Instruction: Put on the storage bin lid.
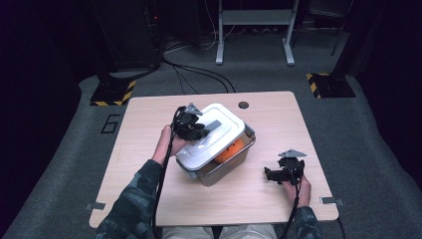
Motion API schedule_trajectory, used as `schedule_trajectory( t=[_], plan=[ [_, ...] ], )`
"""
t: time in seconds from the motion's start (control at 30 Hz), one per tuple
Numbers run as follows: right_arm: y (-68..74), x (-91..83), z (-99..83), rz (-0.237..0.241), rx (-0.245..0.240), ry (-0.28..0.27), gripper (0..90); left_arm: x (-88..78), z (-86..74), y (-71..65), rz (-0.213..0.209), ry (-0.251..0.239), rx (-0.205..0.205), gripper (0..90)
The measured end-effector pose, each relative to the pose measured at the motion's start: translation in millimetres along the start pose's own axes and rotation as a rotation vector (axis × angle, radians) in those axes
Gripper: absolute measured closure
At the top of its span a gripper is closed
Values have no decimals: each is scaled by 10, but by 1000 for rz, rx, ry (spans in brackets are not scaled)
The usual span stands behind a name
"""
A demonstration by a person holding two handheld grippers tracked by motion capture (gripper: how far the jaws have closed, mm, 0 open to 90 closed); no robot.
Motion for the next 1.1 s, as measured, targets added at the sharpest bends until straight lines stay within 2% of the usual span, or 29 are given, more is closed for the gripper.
schedule_trajectory(
  t=[0.2,0.43,0.77,0.97,1.1],
  plan=[
    [0,0,0,0,0,0,20,100,26,-97,-46,11,20,664],
    [-2,-1,-2,0,-3,2,20,176,50,-185,-69,25,51,663],
    [-2,-1,-1,1,-4,2,20,195,46,-237,-83,18,45,663],
    [-2,-1,-1,1,-4,2,20,221,38,-238,-88,0,14,662],
    [-1,-1,-1,1,-4,2,20,246,51,-263,-89,2,22,661]
  ],
)
Point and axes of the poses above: each handheld gripper's, and its own axes: x roughly forward along the jaws, z roughly out of its top, y roughly to its left, the point moved 5 cm from there along x, roughly forward along the jaws
